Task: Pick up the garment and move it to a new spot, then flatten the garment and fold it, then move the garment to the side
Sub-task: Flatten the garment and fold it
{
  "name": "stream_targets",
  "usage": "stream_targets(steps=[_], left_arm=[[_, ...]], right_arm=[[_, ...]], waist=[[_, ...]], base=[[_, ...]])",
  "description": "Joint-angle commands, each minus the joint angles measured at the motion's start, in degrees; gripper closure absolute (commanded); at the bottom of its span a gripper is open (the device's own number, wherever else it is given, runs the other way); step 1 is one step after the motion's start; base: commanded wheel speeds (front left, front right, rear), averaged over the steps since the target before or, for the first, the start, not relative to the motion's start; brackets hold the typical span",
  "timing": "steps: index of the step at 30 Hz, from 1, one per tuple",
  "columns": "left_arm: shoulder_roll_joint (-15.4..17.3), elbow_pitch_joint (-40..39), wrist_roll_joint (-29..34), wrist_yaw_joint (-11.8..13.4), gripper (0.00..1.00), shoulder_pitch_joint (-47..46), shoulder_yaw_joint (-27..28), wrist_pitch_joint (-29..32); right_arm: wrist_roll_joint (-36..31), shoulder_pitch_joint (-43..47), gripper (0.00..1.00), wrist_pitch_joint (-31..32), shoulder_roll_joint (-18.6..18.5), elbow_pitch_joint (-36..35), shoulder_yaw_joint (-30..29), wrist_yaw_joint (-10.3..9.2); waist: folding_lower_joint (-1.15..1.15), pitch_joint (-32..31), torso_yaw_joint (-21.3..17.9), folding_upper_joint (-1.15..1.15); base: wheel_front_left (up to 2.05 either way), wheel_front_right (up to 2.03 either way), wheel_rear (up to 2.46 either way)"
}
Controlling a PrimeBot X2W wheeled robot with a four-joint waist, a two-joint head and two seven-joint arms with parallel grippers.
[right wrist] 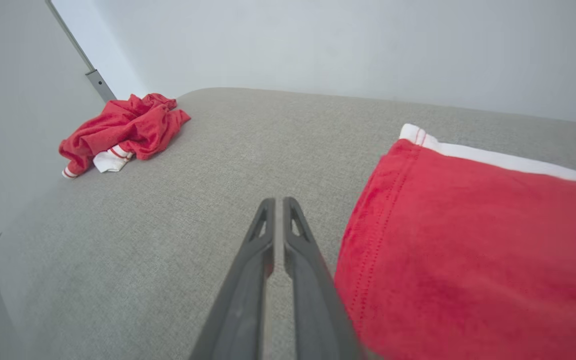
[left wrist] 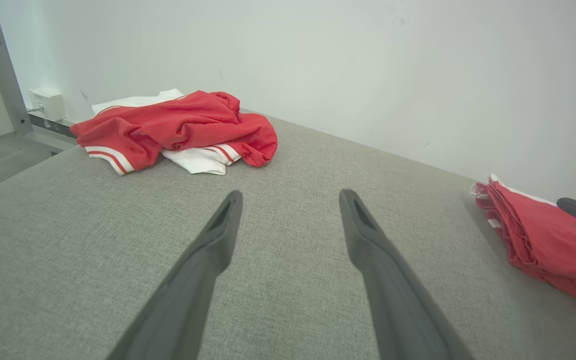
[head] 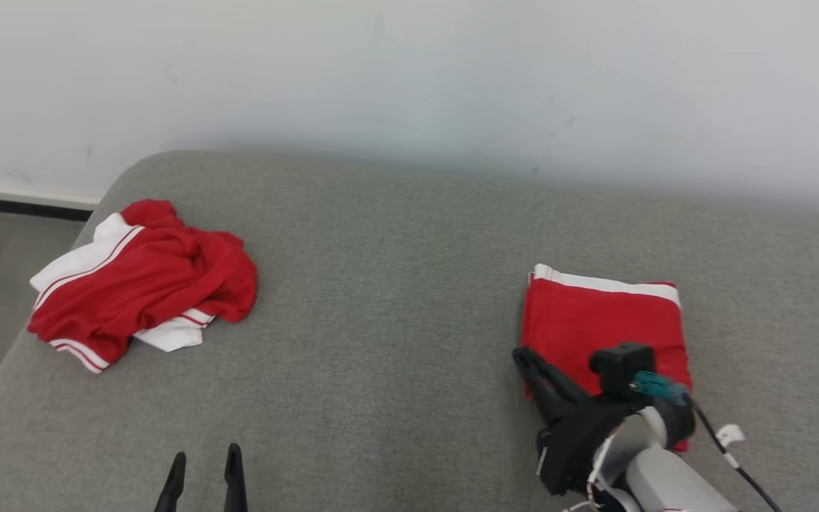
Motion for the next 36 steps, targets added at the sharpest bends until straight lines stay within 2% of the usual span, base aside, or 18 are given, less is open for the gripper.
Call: stream_targets(steps=[1, 3, 4, 5, 13, 20, 28, 36], left_arm=[[-0.05, -0.18, -0.18, 0.19, 0.00, 0.81, 0.44, -0.20], [-0.06, -0.49, -0.19, 0.34, 0.00, 1.06, 1.00, -0.20], [-0.06, -0.58, -0.18, 0.37, 0.00, 1.16, 1.24, -0.20], [-0.05, -0.71, -0.17, 0.43, 0.00, 1.32, 1.69, -0.20], [-0.04, -1.13, 0.07, 0.70, 0.00, 1.41, 3.74, -0.20], [-0.05, -0.69, 1.06, 0.78, 0.00, 1.18, 4.92, -0.20], [-0.04, 0.98, 2.74, -0.42, 0.00, 1.97, 8.12, -0.20], [-0.04, 2.72, 4.58, -1.50, 0.00, 2.29, 9.73, -0.20]], right_arm=[[0.10, 1.23, 0.65, -0.74, -0.78, -0.97, -0.66, -0.15], [-0.09, 2.60, 0.51, -1.34, -1.79, -2.59, -2.24, -0.15], [-0.24, 3.23, 0.06, -1.77, -2.19, -3.48, -3.27, -0.15], [-0.17, 4.06, 0.00, -1.84, -2.35, -4.35, -4.19, -0.15], [-1.73, 10.75, 0.00, -4.14, -2.79, -12.72, -12.99, -0.15], [-4.52, 16.51, 0.00, -6.83, -3.40, -18.72, -17.47, -0.15], [-6.18, 19.90, 0.00, -9.46, -4.02, -19.03, -18.74, -0.15], [-7.36, 22.34, 0.00, -11.60, -4.27, -17.03, -20.13, -0.15]], waist=[[0.00, -0.99, -1.74, 0.00], [0.00, -1.32, -2.93, 0.00], [0.00, -1.40, -3.50, 0.00], [0.00, -1.50, -4.13, 0.00], [0.00, -1.88, -8.65, 0.00], [0.00, -2.58, -11.43, 0.00], [0.00, -3.24, -13.54, 0.00], [0.00, -4.26, -14.00, 0.00]], base=[[0.00, 0.00, 0.00], [0.00, 0.00, 0.00], [0.00, 0.00, 0.00], [0.00, 0.00, 0.00], [0.00, 0.00, 0.00], [0.00, 0.00, 0.00], [0.00, 0.00, 0.00], [0.00, 0.00, 0.00]])
